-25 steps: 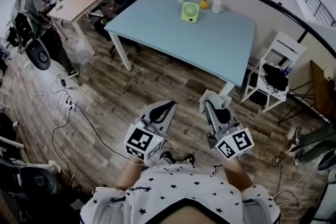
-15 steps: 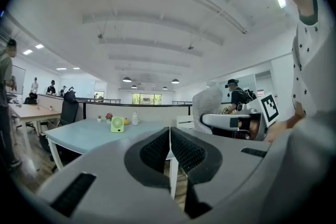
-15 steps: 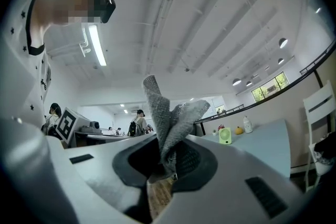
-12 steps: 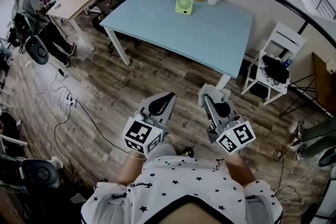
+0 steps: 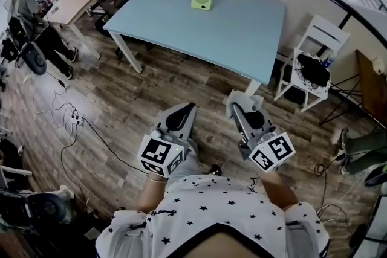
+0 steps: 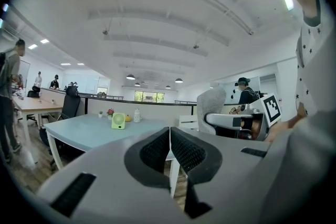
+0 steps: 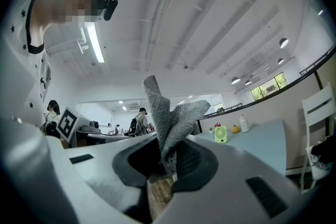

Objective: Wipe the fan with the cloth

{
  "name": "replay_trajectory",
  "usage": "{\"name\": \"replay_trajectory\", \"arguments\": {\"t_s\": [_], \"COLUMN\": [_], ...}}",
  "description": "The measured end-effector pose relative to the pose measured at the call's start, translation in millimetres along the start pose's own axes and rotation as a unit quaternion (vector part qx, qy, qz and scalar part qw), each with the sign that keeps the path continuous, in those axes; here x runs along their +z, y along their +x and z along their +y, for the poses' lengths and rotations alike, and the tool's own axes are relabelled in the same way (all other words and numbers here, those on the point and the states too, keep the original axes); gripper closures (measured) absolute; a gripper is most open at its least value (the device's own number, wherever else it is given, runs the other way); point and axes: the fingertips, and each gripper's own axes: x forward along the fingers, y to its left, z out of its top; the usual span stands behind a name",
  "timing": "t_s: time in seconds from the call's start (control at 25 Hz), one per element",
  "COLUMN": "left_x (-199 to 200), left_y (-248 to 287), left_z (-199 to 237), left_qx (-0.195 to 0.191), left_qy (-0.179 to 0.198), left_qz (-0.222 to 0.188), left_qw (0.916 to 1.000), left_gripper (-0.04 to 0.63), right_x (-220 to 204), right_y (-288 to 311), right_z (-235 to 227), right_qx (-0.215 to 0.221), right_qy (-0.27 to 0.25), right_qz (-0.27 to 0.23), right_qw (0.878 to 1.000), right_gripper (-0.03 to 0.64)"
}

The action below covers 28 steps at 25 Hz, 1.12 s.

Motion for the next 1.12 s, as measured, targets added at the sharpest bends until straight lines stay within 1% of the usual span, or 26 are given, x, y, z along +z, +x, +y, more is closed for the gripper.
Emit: {"name": "replay_trajectory", "arguments": {"t_s": [0.2, 0.4, 0.6, 0.88, 1.12], "left_x": [8.1, 17.3, 24.9, 35.1, 33.1], "left_y": [19.4, 40.1, 57.3, 80.1, 95.2], "left_z": [21.9, 61.2, 97.0, 157.3, 204.3], "left_qx": [-0.013, -0.015, -0.023, -0.016, -0.016], "left_qy": [0.011, 0.004, 0.017, 0.004, 0.000], "left_qz": [-0.011, -0.021, -0.022, -0.036, -0.028], "left_qw": [0.9998, 0.9997, 0.9993, 0.9992, 0.9995], "left_gripper": [0.565, 0.565, 0.565, 0.565, 0.565], "right_x": [4.0, 8.3, 7.5, 5.4, -0.1], "right_y": [20.3, 55.9, 95.0, 160.6, 210.7], "right_z": [-12.3, -22.0, -32.8, -52.9, -62.6], "right_qx": [-0.016, -0.027, -0.040, -0.036, -0.040], "right_qy": [-0.014, -0.020, -0.018, -0.023, -0.018], "right_qz": [-0.002, -0.008, -0.010, -0.003, 0.007], "right_qw": [1.000, 0.999, 0.999, 0.999, 0.999], "right_gripper": [0.569, 0.569, 0.569, 0.569, 0.569]}}
